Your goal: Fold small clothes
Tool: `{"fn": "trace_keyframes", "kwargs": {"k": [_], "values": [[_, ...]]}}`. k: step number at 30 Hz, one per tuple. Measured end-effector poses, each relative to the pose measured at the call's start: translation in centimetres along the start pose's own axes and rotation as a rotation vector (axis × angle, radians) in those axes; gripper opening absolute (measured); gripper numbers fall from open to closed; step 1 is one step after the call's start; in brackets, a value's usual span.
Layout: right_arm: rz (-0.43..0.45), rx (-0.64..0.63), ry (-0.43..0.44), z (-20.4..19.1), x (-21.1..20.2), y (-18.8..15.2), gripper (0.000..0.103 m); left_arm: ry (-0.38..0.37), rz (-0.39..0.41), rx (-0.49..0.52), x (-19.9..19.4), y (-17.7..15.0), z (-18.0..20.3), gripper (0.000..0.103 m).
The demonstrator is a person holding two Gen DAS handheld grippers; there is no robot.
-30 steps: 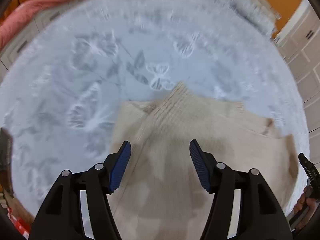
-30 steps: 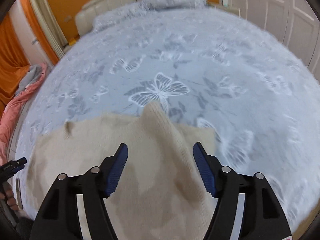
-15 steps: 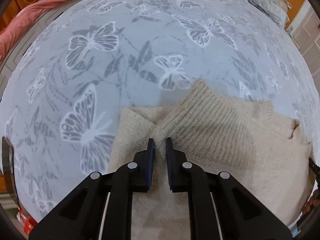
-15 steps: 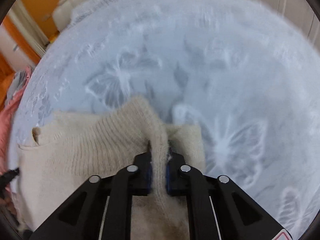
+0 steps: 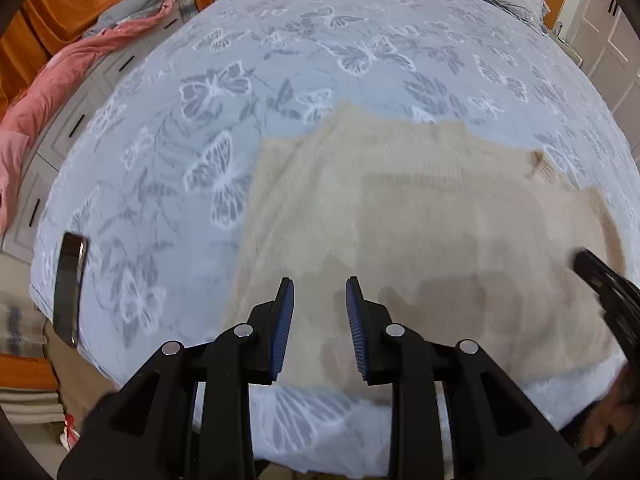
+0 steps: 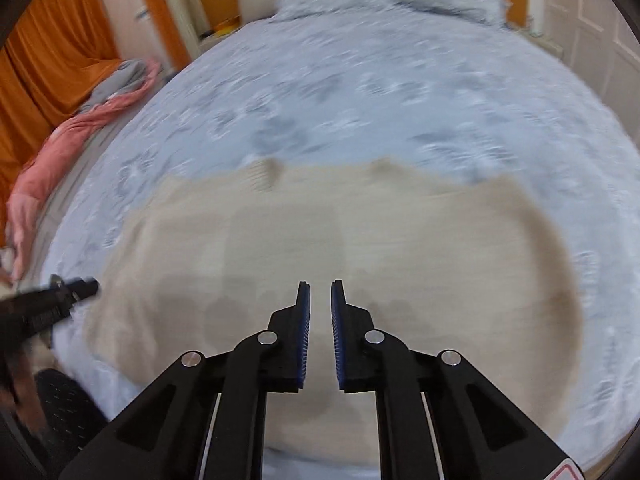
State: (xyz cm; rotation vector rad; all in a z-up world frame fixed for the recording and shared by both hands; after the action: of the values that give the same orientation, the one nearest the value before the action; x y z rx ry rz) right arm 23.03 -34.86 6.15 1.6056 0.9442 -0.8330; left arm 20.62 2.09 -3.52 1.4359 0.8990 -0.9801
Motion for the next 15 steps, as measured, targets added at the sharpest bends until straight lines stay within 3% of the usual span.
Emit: {"fn": "trace_keyframes", "kwargs": {"k": [4,8,10,13,15], "values": [[-0.028,0.027,0.01,-2.1,1.9,0.4,0.009,-0.002,-0.011,0.007,0.0,-1.3,-0.1,0.026],[-0.163,0.011,-0.011,-2.1,6.2,-1.5,0.009,-0.005,-0.021,0.009,0.6,-1.9,-0.3,0.026],[-0.164,0.018,-0.006,-2.2,7.1,-2.0,0.009,-0.018,-0.031,-0.005,1.2,-2.1,-0.8,0.028],[-0.15,0.035,0.014,-2.2,6.2,-1.5,0.009,-0.056,-0.042,-0.068,2.1,-2.4,-2.5,0.057],[-0.118,0.056,0.027,-2.0,4.9,-0.7,0.01,-0.118,-0.044,-0.166,2.8,-2.6,-4.2,0.061]]}}
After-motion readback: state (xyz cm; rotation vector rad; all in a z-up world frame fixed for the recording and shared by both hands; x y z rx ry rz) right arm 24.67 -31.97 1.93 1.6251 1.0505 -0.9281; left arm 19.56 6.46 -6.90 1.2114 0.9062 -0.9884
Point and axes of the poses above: each gripper's, at about its wrist camera, not at the fingertips, and x roughly the way its jaws point, z to its right, y to its top, the point moved 9 cm from there along x, roughly the way its jaws point
